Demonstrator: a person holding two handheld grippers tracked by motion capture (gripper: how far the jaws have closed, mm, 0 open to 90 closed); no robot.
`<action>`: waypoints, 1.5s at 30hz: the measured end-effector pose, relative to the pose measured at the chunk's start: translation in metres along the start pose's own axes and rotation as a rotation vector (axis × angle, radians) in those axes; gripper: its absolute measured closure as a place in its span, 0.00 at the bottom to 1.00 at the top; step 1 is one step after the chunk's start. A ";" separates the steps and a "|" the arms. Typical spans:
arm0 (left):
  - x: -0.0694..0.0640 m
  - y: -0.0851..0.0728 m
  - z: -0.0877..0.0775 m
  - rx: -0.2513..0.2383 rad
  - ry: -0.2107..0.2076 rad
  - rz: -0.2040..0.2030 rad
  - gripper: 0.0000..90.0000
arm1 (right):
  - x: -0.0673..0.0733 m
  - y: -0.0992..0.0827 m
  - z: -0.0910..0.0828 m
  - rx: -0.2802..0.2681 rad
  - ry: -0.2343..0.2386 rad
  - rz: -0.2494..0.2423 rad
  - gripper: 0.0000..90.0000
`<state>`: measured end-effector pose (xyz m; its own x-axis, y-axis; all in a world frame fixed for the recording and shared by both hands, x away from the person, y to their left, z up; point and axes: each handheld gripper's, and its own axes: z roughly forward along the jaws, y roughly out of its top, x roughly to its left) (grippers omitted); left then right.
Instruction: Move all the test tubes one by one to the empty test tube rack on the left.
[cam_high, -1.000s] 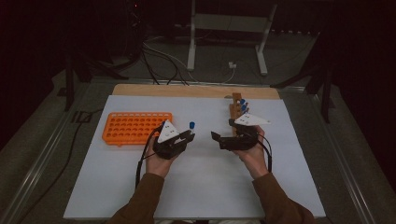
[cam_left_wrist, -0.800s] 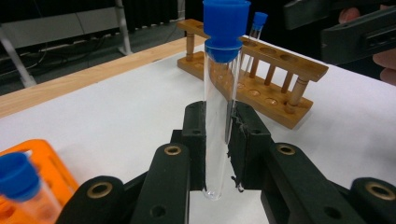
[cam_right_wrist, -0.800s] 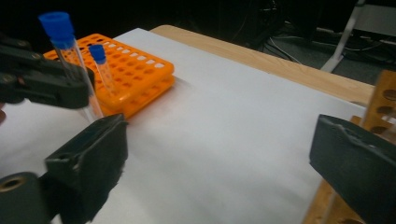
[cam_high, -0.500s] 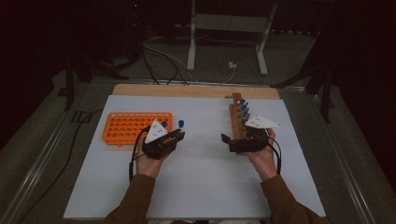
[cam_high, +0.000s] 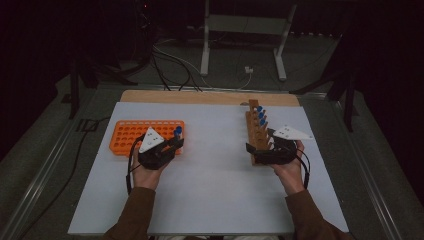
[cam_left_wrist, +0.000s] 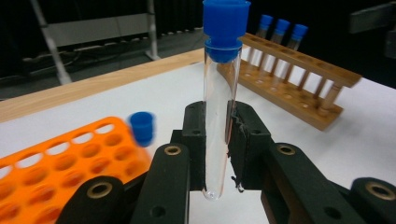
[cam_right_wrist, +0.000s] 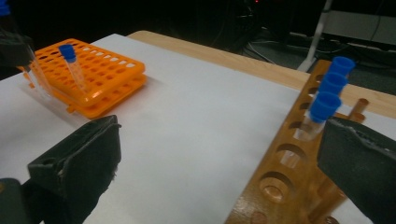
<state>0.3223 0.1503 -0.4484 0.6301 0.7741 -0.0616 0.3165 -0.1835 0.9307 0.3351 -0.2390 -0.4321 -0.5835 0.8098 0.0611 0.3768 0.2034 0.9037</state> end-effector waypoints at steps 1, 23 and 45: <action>0.003 0.000 -0.001 -0.001 0.010 -0.002 0.87 | -0.001 0.000 -0.001 -0.003 -0.001 0.003 0.00; 0.036 -0.014 0.018 0.043 0.169 -0.068 0.87 | -0.006 -0.001 -0.004 -0.017 -0.003 0.022 0.00; 0.032 -0.036 0.035 0.159 0.194 -0.035 0.87 | -0.003 -0.003 -0.001 -0.010 0.010 0.014 0.00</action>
<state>0.3555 0.1604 -0.4964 0.4738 0.8806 -0.0081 0.4530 -0.2358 0.8598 0.3346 -0.2423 -0.4345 -0.5853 0.8071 0.0782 0.3781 0.1863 0.9068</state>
